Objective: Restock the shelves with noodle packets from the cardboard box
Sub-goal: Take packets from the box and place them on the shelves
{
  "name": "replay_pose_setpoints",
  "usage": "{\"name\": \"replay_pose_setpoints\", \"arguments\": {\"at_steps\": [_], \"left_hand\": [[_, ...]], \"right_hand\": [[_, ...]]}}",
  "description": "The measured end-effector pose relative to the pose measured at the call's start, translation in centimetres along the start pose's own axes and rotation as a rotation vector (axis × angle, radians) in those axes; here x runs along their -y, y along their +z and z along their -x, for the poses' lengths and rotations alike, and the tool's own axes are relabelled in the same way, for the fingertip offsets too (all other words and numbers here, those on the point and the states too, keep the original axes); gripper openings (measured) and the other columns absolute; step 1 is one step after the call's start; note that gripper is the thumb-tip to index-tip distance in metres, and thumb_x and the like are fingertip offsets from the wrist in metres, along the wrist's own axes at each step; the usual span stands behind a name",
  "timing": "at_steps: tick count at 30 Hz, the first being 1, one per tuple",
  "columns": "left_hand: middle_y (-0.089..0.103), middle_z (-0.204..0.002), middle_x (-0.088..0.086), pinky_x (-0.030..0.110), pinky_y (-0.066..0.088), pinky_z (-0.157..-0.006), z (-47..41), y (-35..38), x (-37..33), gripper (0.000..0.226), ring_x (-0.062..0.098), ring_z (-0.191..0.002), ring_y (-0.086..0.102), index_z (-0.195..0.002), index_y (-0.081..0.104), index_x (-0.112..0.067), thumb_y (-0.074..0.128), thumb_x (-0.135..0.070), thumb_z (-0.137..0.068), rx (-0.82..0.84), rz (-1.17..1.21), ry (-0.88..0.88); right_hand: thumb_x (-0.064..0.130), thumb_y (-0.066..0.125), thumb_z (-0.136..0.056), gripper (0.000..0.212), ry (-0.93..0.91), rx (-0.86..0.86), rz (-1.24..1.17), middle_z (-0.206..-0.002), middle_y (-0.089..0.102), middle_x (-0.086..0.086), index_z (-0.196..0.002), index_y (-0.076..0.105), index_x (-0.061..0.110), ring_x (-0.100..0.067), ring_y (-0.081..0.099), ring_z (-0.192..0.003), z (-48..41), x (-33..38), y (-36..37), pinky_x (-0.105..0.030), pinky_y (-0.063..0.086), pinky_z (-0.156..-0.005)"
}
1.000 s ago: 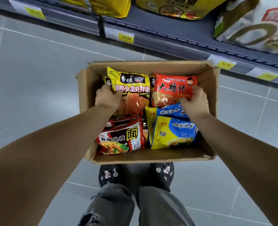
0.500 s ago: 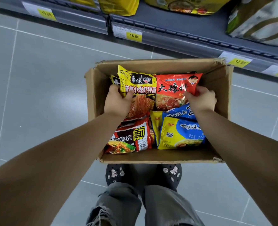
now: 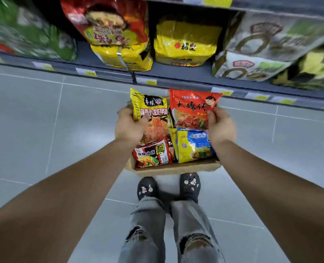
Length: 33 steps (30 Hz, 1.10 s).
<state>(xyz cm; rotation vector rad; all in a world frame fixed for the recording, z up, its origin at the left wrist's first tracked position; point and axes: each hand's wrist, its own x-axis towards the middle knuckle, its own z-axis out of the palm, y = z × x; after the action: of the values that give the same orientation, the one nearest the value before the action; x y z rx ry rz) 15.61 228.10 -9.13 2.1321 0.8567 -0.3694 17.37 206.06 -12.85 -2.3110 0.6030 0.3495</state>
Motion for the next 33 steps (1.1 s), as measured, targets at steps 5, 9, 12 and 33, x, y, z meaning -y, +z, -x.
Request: {"name": "replay_pose_setpoints", "arguments": {"at_steps": [5,9,12,33], "left_hand": [[0.051,-0.067,-0.005,0.023,0.032,-0.063,6.8,-7.1,-8.0,0.025,0.016,-0.071,0.053,-0.088,0.055,-0.014,0.068,-0.034,-0.084,0.028,0.132,0.012],[0.068,-0.093,0.003,0.025,0.04,-0.065,12.5,-12.3,-12.6,0.034,0.022,-0.085,0.065,-0.095,0.062,-0.007,0.073,-0.035,-0.079,0.077,0.291,0.11],[0.059,-0.102,0.011,0.031,0.042,-0.072,17.0,-15.9,-16.5,0.059,0.031,-0.1,0.059,-0.117,0.053,-0.001,0.073,-0.04,-0.078,0.071,0.331,0.17],[0.048,-0.115,0.006,0.034,0.041,-0.079,38.7,-21.3,-48.8,0.063,0.022,-0.101,0.048,-0.129,0.042,-0.011,0.07,-0.04,-0.08,0.091,0.473,0.868]], "right_hand": [[0.034,0.053,-0.093,0.029,0.084,-0.112,-0.208,-0.108,0.069,-0.01,-0.115,0.061,0.017,-0.03,0.062,-0.101,6.5,5.4,-9.6,-0.029,0.043,-0.075],[0.019,0.059,-0.091,0.022,0.131,-0.196,-0.484,-0.098,0.067,-0.007,-0.11,0.059,0.009,-0.022,0.062,-0.087,12.6,9.3,-17.3,-0.03,0.047,-0.077],[0.006,0.057,-0.09,0.023,0.103,-0.252,-0.627,-0.098,0.064,-0.005,-0.113,0.058,0.002,-0.015,0.06,-0.081,16.6,11.7,-22.9,-0.008,0.044,-0.06],[0.027,0.053,-0.096,0.02,-0.332,-0.658,-0.781,-0.117,0.06,-0.003,-0.115,0.053,0.021,-0.025,0.056,-0.113,22.1,15.2,-61.7,-0.043,0.048,-0.093]]}}
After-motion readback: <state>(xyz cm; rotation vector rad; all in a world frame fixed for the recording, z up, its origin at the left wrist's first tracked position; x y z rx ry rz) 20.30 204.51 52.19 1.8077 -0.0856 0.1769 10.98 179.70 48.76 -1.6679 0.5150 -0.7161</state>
